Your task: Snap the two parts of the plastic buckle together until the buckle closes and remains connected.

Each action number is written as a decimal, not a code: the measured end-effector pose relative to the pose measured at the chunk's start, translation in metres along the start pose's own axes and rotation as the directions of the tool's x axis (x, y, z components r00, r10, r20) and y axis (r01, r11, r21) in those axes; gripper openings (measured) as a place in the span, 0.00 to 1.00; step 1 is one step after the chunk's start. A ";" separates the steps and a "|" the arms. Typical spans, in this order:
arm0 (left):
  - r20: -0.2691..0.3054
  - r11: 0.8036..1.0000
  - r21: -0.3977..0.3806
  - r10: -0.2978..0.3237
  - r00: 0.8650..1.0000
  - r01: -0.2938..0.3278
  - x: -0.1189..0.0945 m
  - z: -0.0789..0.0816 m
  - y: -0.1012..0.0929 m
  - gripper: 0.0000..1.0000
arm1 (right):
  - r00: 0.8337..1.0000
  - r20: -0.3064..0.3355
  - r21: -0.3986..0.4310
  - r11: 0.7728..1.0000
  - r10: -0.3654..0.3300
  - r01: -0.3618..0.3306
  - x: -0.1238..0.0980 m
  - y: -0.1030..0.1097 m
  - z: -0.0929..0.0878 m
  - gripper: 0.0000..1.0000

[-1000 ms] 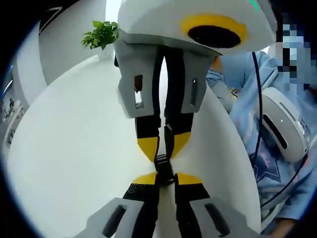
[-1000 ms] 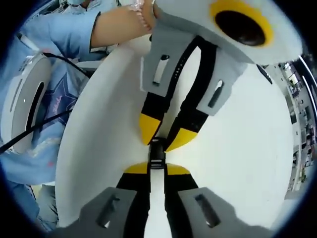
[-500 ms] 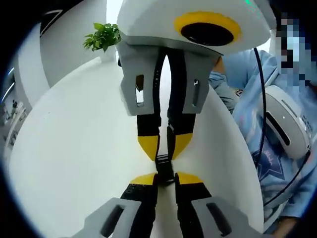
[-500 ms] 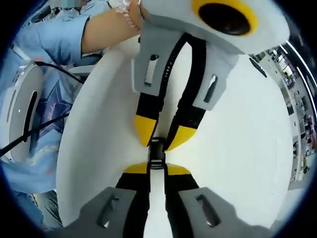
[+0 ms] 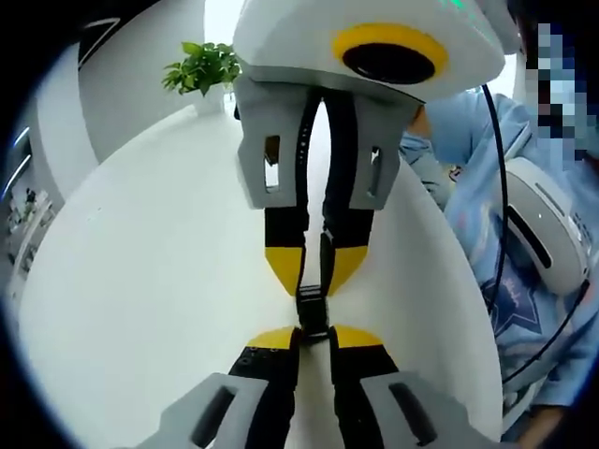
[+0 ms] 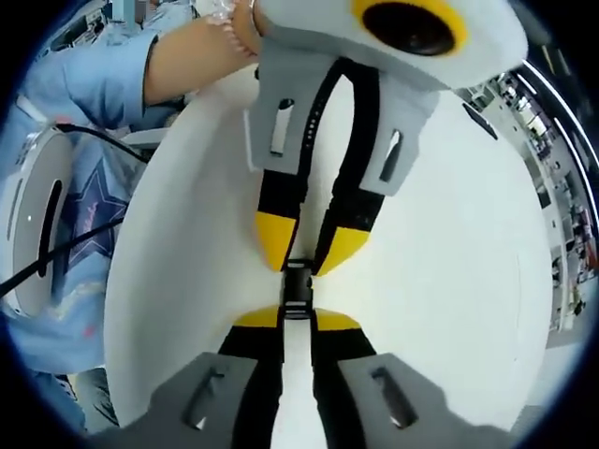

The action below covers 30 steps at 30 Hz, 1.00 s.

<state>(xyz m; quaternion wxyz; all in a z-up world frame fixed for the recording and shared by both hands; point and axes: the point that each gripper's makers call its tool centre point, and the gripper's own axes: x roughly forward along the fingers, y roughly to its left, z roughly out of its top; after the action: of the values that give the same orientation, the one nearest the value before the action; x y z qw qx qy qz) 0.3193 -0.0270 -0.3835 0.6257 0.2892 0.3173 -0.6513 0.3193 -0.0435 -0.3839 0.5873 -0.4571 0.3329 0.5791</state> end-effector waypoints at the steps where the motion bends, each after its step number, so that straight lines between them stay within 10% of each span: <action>1: -0.001 1.000 -0.004 0.001 1.000 -0.001 0.000 0.000 0.001 0.11 | 1.000 0.001 0.002 1.000 -0.001 0.001 0.000 -0.001 0.000 0.08; 30: 0.031 1.000 -0.026 0.018 0.999 -0.017 -0.001 0.009 0.071 0.11 | 0.997 0.028 0.114 0.991 -0.077 0.073 0.001 -0.071 -0.018 0.08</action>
<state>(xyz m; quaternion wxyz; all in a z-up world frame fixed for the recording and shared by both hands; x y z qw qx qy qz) 0.3907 -0.0346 -0.3802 0.6400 0.2737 0.3135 -0.6459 0.3914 -0.0536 -0.3801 0.6389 -0.4259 0.3383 0.5440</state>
